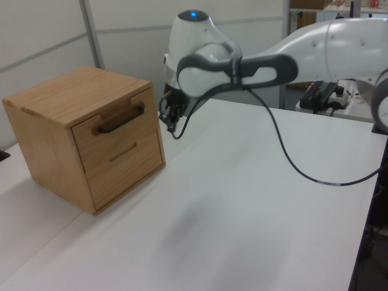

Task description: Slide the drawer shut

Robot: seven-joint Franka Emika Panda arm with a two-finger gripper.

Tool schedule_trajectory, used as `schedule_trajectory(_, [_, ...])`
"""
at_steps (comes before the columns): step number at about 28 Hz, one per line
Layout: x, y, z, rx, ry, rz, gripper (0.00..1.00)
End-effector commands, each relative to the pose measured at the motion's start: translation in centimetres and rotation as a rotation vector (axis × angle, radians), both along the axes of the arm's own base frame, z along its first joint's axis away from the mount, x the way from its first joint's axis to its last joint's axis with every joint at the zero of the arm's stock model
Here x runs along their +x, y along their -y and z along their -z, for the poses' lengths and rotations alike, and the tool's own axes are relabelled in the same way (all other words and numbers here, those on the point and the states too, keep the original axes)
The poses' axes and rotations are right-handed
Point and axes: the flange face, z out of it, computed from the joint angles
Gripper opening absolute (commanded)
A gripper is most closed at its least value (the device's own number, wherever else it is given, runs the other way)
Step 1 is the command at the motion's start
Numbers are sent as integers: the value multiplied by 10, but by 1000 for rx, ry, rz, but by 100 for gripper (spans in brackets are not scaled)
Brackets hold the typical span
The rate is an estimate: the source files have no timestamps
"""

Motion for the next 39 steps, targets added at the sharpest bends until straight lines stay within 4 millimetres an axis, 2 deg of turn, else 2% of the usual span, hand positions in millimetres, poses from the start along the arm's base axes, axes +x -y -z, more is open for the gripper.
schedule_trajectory(1, [-44, -3, -25, -18, -155, -39, 0])
schedule_trajectory(5, [-59, -1, -38, -24, -230, -51, 0])
schedule_trajectory(6, [-61, -1, -39, -23, -244, -50, 3])
schedule_trajectory(10, [-64, -1, -41, -22, -265, -45, 92])
schedule_trajectory(11, [-64, -1, -41, -23, -265, -44, 100])
schedule_trajectory(29, [-83, -1, -33, -7, -361, 29, 100])
schedule_trajectory(39, [-83, -5, -34, -7, -369, 22, 100])
